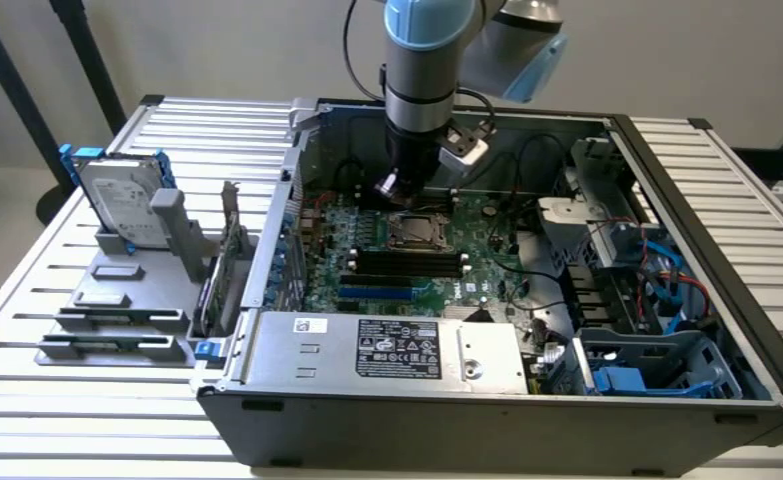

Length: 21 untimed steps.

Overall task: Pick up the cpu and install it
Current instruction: 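Install the first cpu locking lever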

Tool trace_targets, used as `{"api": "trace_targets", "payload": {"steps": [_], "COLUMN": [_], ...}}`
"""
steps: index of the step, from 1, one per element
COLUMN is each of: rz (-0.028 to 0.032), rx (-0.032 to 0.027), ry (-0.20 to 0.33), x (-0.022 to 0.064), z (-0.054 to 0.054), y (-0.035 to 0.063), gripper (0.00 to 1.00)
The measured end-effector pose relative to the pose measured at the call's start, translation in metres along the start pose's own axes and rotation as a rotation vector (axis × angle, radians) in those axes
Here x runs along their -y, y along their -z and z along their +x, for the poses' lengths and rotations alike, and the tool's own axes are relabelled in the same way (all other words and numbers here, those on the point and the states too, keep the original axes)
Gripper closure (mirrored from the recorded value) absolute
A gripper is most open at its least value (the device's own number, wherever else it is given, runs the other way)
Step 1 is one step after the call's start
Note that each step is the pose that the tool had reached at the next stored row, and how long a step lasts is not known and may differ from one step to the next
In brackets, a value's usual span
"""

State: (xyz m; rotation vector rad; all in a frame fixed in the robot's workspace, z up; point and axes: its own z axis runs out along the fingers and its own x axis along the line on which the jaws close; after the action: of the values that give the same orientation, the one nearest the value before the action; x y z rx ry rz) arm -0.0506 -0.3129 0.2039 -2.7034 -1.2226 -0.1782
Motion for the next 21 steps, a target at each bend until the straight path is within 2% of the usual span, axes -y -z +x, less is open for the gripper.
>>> {"api": "trace_targets", "payload": {"steps": [21], "rz": [-0.0001], "rx": [-0.0003], "ry": [0.000], "x": [-0.0034], "z": [0.0018], "y": [-0.0045], "gripper": [0.89]}}
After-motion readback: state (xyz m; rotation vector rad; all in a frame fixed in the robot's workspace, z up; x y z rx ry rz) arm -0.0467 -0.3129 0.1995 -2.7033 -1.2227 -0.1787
